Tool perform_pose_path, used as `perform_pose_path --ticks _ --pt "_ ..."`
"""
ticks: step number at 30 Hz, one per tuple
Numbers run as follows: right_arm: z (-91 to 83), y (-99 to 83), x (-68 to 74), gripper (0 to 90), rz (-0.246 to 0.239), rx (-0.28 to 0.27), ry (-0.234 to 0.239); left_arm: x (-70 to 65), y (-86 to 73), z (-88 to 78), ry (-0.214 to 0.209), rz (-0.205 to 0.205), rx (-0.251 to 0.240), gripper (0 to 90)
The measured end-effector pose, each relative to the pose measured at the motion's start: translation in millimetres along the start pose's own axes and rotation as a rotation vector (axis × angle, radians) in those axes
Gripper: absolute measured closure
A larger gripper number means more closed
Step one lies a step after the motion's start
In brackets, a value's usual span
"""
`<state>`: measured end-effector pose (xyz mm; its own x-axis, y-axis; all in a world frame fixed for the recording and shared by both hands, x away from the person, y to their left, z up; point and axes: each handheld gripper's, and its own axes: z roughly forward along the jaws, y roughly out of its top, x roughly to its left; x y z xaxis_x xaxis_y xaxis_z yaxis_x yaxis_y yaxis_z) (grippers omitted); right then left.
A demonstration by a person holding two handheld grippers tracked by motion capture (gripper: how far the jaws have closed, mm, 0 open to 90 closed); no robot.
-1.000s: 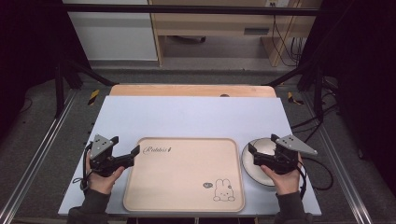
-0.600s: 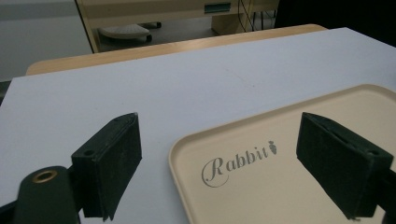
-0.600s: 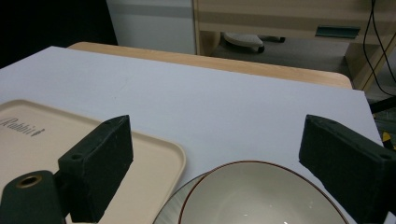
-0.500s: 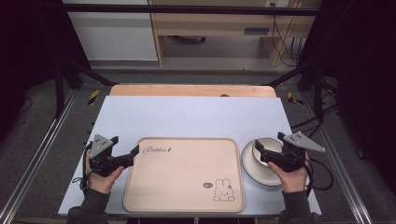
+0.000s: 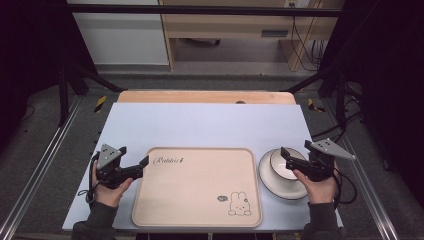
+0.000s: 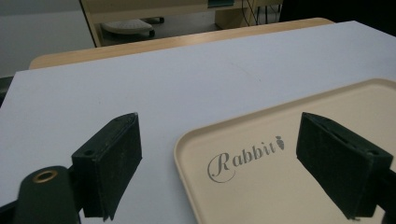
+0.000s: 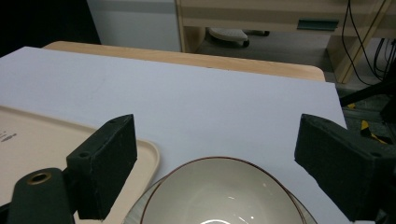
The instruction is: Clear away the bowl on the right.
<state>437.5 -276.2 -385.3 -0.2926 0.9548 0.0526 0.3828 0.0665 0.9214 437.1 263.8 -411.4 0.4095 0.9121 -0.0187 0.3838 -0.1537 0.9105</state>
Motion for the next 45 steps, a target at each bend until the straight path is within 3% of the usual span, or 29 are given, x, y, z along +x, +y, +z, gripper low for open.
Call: perform_pose_path --ticks 23,34,45 --pt "11.9 -16.2 -23.9 22.7 0.002 0.161 -0.113 -1.1 -0.4 0.6 -0.001 0.003 0.003 14.1" --pt "18.3 -25.5 -32.9 29.0 0.009 0.226 -0.146 -0.3 -0.9 0.9 0.002 0.001 0.005 14.3" --pt "24.2 -32.5 -40.0 36.2 0.02 0.308 -0.147 0.7 -1.3 0.9 0.005 0.002 0.008 14.4"
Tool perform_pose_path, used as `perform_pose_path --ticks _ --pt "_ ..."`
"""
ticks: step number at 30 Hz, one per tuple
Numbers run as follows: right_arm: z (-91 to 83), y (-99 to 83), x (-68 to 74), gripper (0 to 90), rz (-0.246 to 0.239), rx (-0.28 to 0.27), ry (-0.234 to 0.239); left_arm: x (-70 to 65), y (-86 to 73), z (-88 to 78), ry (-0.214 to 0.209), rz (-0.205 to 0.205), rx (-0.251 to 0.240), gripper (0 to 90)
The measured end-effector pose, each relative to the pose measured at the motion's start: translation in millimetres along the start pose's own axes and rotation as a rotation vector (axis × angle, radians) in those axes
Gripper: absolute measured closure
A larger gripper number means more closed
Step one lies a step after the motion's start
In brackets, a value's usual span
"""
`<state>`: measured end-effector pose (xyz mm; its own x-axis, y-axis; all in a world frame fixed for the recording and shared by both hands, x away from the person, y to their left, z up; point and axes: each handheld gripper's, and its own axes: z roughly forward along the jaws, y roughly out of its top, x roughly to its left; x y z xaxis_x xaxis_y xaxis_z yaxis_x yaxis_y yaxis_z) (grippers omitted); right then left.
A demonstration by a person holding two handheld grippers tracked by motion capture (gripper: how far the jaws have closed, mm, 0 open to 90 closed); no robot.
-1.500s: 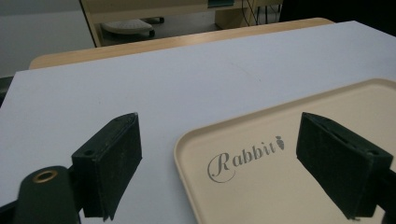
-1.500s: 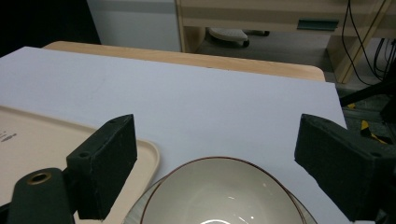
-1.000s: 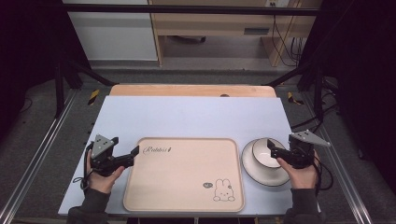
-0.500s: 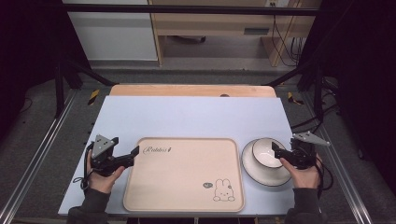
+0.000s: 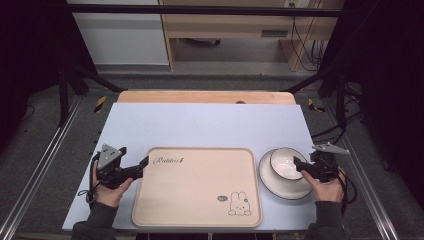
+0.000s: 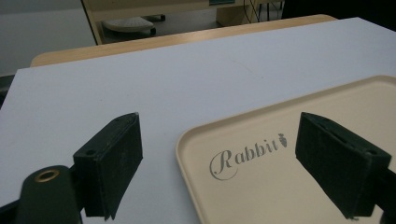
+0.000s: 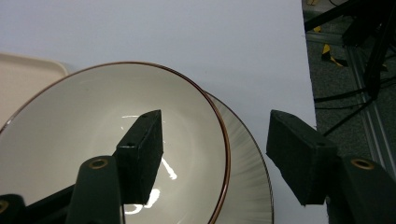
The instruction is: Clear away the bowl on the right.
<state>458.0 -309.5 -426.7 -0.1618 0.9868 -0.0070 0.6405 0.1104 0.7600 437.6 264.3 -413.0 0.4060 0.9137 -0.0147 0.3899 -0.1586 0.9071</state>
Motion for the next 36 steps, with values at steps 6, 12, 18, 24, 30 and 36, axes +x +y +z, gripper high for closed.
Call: perform_pose_path --ticks 6,12,18,24,30,36 --pt "2.3 -1.8 -1.8 39.2 -0.01 0.016 -0.013 -0.4 -0.3 0.5 0.0 -0.001 0.0 14.4" --pt "4.5 -3.4 -2.5 45.8 -0.014 0.021 0.006 0.0 -0.7 0.9 0.002 -0.003 0.001 14.4" --pt "7.4 -4.1 -1.8 48.4 -0.022 0.05 0.003 -0.2 -0.9 1.3 0.001 0.001 0.004 14.5" --pt "9.1 -5.0 -3.1 51.7 -0.005 0.073 -0.01 -0.6 -0.9 1.5 0.0 0.003 0.006 14.6" --pt "10.7 -4.8 -2.6 62.4 0.003 0.109 0.01 -0.9 -1.0 1.7 -0.001 0.004 0.007 14.7" --pt "12.6 -4.5 -3.3 69.8 0.02 0.155 0.012 -1.0 -1.1 1.8 -0.001 0.004 0.009 14.8"
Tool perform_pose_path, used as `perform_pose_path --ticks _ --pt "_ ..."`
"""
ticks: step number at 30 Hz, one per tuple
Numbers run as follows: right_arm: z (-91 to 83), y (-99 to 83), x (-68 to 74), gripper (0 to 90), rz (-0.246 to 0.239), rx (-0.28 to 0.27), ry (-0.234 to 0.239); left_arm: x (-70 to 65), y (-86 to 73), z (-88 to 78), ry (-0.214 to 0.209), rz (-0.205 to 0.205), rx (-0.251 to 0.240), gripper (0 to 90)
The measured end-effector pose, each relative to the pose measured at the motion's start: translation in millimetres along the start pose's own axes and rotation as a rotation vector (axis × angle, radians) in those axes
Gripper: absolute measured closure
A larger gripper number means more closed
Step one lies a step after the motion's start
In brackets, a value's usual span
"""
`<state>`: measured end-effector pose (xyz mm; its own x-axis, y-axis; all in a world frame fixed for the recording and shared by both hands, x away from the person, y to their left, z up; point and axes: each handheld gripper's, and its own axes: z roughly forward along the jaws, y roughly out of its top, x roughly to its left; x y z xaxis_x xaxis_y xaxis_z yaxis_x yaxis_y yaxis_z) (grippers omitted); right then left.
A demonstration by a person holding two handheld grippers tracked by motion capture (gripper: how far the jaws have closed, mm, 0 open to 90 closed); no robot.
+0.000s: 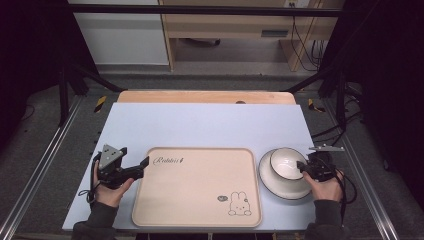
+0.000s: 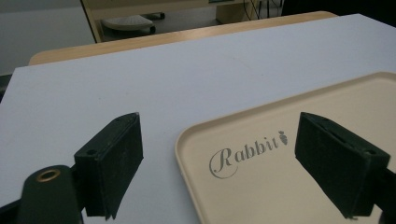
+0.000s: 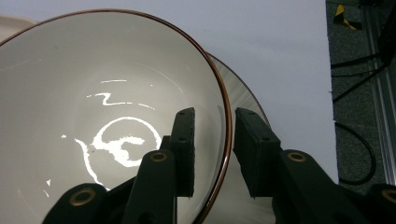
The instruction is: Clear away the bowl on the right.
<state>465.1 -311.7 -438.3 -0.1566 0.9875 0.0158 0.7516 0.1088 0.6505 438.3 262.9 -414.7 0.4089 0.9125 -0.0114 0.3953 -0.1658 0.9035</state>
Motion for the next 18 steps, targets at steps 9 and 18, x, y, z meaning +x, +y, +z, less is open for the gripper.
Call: perform_pose_path --ticks 9,18 --pt "1.6 0.9 0.0 76.6 0.023 0.031 0.015 -0.1 -0.2 0.6 0.001 0.001 0.004 14.9" --pt "1.9 2.1 -1.3 78.3 0.052 0.047 0.03 -0.1 -0.2 0.9 0.001 0.001 0.006 15.0"
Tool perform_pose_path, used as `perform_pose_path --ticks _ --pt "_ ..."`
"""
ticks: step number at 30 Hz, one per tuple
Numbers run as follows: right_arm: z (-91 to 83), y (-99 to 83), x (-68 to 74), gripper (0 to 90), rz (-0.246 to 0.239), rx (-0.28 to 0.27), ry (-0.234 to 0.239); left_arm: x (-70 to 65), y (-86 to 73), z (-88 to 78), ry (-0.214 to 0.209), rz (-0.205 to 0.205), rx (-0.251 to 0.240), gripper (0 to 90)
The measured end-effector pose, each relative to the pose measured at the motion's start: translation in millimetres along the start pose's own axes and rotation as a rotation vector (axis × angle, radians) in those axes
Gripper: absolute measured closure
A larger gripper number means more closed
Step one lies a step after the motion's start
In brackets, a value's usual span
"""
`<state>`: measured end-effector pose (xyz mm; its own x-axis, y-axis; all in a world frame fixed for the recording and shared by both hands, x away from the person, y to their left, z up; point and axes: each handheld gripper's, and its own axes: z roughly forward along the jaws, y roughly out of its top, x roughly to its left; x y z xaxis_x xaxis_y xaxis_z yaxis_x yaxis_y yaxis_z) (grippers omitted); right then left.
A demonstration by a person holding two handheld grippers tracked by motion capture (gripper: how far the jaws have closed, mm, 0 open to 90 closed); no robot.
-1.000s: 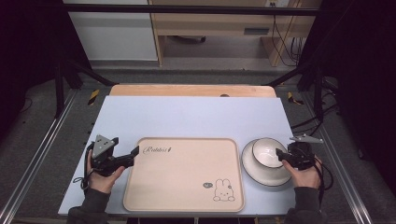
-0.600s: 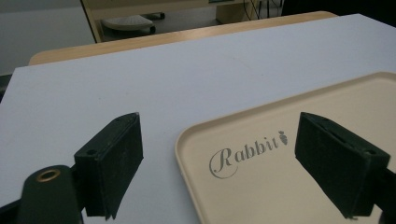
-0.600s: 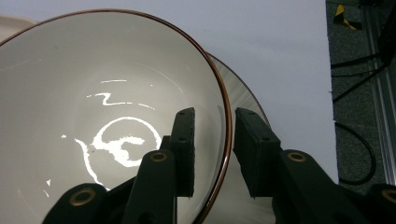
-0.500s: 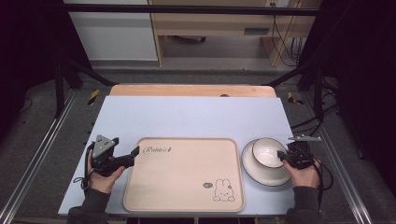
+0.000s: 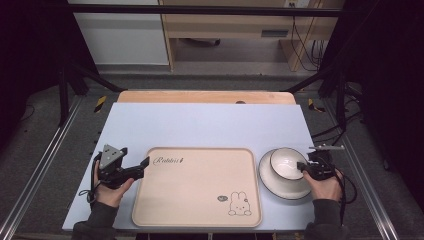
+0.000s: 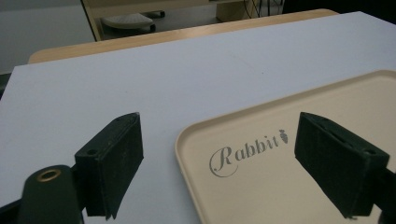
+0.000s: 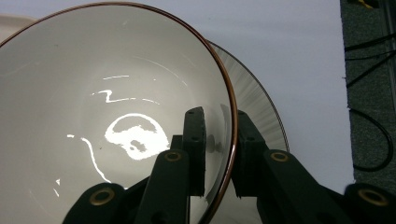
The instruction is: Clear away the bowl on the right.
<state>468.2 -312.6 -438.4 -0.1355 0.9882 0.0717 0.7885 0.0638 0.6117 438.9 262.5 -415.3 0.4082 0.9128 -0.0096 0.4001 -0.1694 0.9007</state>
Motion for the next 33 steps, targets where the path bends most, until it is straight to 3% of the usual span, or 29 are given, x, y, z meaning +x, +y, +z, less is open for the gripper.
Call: perform_pose_path --ticks 8,18,33 --pt "2.3 0.6 -1.9 77.6 0.005 0.01 0.013 0.7 0.0 -0.1 0.001 -0.003 -0.001 15.0" --pt "1.2 2.3 -5.5 80.7 0.082 0.026 0.055 0.9 0.0 0.1 0.002 -0.003 0.001 15.1" --pt "0.5 3.0 -7.2 82.5 0.104 0.017 0.07 1.2 0.0 -0.1 0.005 -0.004 0.002 15.2"
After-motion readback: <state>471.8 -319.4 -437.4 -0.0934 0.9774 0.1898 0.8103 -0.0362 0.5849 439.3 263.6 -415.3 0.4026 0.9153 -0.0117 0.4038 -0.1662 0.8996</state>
